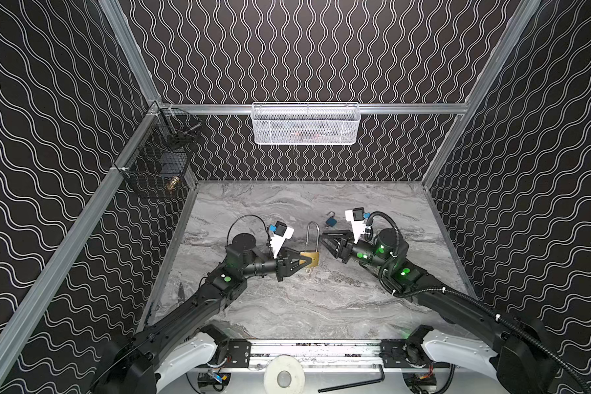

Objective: Unlock with the key

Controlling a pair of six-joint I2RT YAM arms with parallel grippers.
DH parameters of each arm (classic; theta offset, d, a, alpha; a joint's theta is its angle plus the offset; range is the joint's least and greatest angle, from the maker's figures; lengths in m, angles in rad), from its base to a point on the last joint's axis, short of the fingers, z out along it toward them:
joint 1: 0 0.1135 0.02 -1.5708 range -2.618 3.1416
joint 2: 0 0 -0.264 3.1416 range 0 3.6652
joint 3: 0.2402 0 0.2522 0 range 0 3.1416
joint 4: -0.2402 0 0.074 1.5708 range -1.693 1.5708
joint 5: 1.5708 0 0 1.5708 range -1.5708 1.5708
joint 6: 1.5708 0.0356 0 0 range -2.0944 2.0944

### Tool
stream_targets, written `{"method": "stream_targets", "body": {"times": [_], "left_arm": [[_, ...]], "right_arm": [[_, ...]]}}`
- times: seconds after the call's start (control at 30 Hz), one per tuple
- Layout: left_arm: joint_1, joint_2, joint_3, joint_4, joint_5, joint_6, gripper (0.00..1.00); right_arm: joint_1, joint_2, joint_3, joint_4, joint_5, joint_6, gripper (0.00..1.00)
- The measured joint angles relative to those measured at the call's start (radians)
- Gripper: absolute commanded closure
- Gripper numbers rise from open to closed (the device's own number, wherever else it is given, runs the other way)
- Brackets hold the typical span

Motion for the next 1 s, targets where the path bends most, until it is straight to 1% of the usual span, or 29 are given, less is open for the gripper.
{"method": "stream_targets", "body": {"times": [0.07, 0.23, 0.37, 0.67, 0.93, 1.0], "left_arm": [[0.000, 0.016, -0.003, 0.050, 0.030, -0.037, 1.00], [0.000, 0.036, -0.003, 0.132, 0.070, -0.075, 1.00], [0.000, 0.041, -0.002, 0.150, 0.089, -0.090, 1.00], [0.000, 0.039, -0.003, 0.138, 0.115, -0.087, 1.00], [0.000, 0.095, 0.000, 0.228, 0.168, -0.118, 1.00], [0.000, 0.096, 0.006, 0.227, 0.166, -0.121, 1.00]], "right_arm": [[0.000, 0.010, 0.000, 0.011, -0.031, 0.000, 0.57], [0.000, 0.035, 0.007, 0.044, -0.090, 0.007, 0.56], [0.000, 0.052, 0.014, 0.068, -0.112, 0.019, 0.56], [0.000, 0.087, 0.047, 0.087, -0.131, 0.027, 0.56], [-0.001, 0.105, 0.080, 0.066, -0.109, 0.026, 0.56], [-0.001, 0.111, 0.097, 0.043, -0.092, 0.026, 0.58]]}}
